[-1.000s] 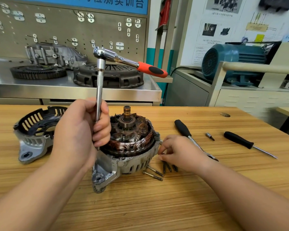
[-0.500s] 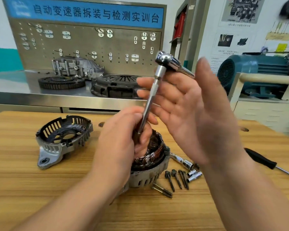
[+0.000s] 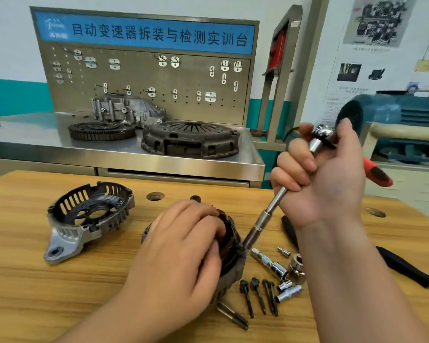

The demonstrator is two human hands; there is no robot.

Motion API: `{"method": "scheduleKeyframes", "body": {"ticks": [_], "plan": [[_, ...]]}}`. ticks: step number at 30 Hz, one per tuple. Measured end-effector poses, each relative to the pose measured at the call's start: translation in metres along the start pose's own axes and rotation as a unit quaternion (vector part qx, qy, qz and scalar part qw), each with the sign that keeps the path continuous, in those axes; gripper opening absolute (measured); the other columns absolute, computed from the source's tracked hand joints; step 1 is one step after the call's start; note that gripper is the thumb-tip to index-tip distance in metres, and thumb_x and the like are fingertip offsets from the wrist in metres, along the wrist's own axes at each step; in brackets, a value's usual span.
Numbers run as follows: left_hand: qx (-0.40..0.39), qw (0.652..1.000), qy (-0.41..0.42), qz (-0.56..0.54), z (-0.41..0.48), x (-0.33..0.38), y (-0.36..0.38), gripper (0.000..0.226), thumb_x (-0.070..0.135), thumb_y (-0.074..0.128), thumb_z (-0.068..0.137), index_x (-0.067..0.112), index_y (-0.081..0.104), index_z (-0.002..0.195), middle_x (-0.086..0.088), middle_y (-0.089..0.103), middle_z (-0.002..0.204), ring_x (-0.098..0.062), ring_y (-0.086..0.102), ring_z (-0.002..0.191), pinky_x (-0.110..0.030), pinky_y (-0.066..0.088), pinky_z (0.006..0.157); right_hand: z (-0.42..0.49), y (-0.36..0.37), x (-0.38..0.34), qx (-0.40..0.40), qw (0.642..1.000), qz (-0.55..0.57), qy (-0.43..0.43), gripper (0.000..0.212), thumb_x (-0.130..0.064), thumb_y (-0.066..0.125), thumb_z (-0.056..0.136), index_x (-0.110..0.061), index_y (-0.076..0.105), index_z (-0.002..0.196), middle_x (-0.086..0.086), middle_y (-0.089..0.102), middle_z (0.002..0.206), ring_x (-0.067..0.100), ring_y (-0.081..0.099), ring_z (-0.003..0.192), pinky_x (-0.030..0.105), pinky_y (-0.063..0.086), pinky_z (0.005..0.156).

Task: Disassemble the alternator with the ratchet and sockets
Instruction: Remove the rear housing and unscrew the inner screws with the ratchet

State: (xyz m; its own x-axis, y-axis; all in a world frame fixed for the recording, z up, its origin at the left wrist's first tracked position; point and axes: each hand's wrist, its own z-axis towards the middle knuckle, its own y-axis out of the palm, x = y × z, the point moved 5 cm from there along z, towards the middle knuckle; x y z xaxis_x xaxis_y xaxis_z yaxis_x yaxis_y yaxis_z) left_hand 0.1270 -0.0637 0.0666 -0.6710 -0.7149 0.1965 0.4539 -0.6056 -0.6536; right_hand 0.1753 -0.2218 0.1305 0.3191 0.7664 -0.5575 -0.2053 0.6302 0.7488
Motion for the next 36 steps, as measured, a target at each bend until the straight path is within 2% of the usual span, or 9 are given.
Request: {"method": "scheduleKeyframes", "body": {"ticks": [3,8,12,18,22,25,27,30,36], "plan": [[-0.012,0.999,0.01,0.034,-0.005,-0.003,0.006,0.025,0.023,0.045,0.084,0.017,0.065,0.095,0.001,0.062,0.114,-0.016,0.05,0.115,-0.033,0.034,0.102,0.005,-0.006,0.0,0.003,1.0,-0.007,-0.011,0.051,-0.052,0.03,0.101,-0.016,0.054,0.074,-0.007,0.024,0.048,0.006,0.015,0.041,0.02,0.013,0.036],[0.008,1.0,0.016,0.022,-0.005,-0.007,0.006,0.023,0.019,0.044,0.084,0.014,0.064,0.092,-0.001,0.061,0.112,-0.018,0.05,0.114,-0.033,0.035,0.101,0.004,-0.001,0.009,-0.03,0.998,-0.035,-0.032,0.05,-0.049,0.029,0.102,-0.015,0.055,0.076,-0.007,0.026,0.047,0.007,0.016,0.039,0.018,0.015,0.036],[0.014,0.999,0.022,0.027,-0.006,-0.009,0.005,0.022,0.018,0.044,0.084,0.013,0.065,0.091,-0.002,0.062,0.113,-0.02,0.052,0.114,-0.04,0.04,0.099,0.003,0.001,0.016,-0.04,0.998,-0.045,-0.031,0.051,-0.049,0.029,0.102,-0.014,0.057,0.077,-0.006,0.027,0.047,0.008,0.016,0.039,0.017,0.016,0.036],[0.003,0.999,0.031,0.027,-0.004,-0.011,0.005,0.023,0.017,0.044,0.084,0.012,0.065,0.091,-0.002,0.062,0.111,-0.017,0.048,0.115,-0.028,0.035,0.1,0.004,0.004,0.021,-0.06,0.997,-0.044,0.001,0.047,-0.048,0.03,0.101,-0.014,0.055,0.08,-0.007,0.026,0.046,0.006,0.015,0.039,0.016,0.016,0.036],[0.006,0.999,0.037,0.029,-0.005,-0.012,0.006,0.023,0.016,0.044,0.084,0.012,0.065,0.091,-0.002,0.062,0.111,-0.017,0.048,0.116,-0.028,0.035,0.1,0.002,0.009,0.02,-0.109,0.993,-0.055,0.005,0.033,-0.041,0.036,0.096,-0.015,0.054,0.084,-0.006,0.028,0.046,0.006,0.017,0.038,0.014,0.018,0.037],[0.007,0.999,0.043,0.029,-0.005,-0.012,0.006,0.022,0.016,0.044,0.084,0.012,0.064,0.092,-0.002,0.061,0.112,-0.017,0.048,0.115,-0.028,0.035,0.1,-0.001,0.02,0.019,-0.163,0.983,-0.083,0.004,0.019,-0.037,0.048,0.082,-0.019,0.054,0.083,-0.004,0.031,0.048,0.007,0.019,0.037,0.012,0.019,0.039],[0.008,0.999,0.043,0.03,-0.004,-0.011,0.007,0.021,0.016,0.044,0.085,0.011,0.063,0.092,-0.002,0.06,0.111,-0.018,0.048,0.115,-0.029,0.035,0.1,-0.002,0.025,0.019,-0.192,0.976,-0.102,0.001,0.013,-0.03,0.048,0.087,-0.018,0.053,0.084,-0.003,0.034,0.05,0.007,0.021,0.037,0.012,0.019,0.04],[0.009,0.999,0.041,0.034,-0.004,-0.009,0.009,0.02,0.017,0.044,0.085,0.012,0.063,0.089,-0.002,0.061,0.11,-0.019,0.049,0.114,-0.035,0.04,0.097,-0.004,0.03,0.021,-0.218,0.969,-0.115,-0.007,0.019,-0.024,0.04,0.092,-0.014,0.054,0.085,-0.001,0.039,0.053,0.008,0.026,0.038,0.013,0.021,0.039],[0.004,0.997,0.045,0.06,-0.003,-0.003,0.013,0.022,0.019,0.043,0.082,0.013,0.065,0.084,0.0,0.065,0.102,-0.018,0.053,0.107,-0.034,0.041,0.095,0.0,0.032,0.023,-0.186,0.972,-0.137,-0.033,0.015,-0.017,0.044,0.085,-0.011,0.057,0.08,0.002,0.046,0.055,0.01,0.031,0.038,0.015,0.021,0.038]]}}
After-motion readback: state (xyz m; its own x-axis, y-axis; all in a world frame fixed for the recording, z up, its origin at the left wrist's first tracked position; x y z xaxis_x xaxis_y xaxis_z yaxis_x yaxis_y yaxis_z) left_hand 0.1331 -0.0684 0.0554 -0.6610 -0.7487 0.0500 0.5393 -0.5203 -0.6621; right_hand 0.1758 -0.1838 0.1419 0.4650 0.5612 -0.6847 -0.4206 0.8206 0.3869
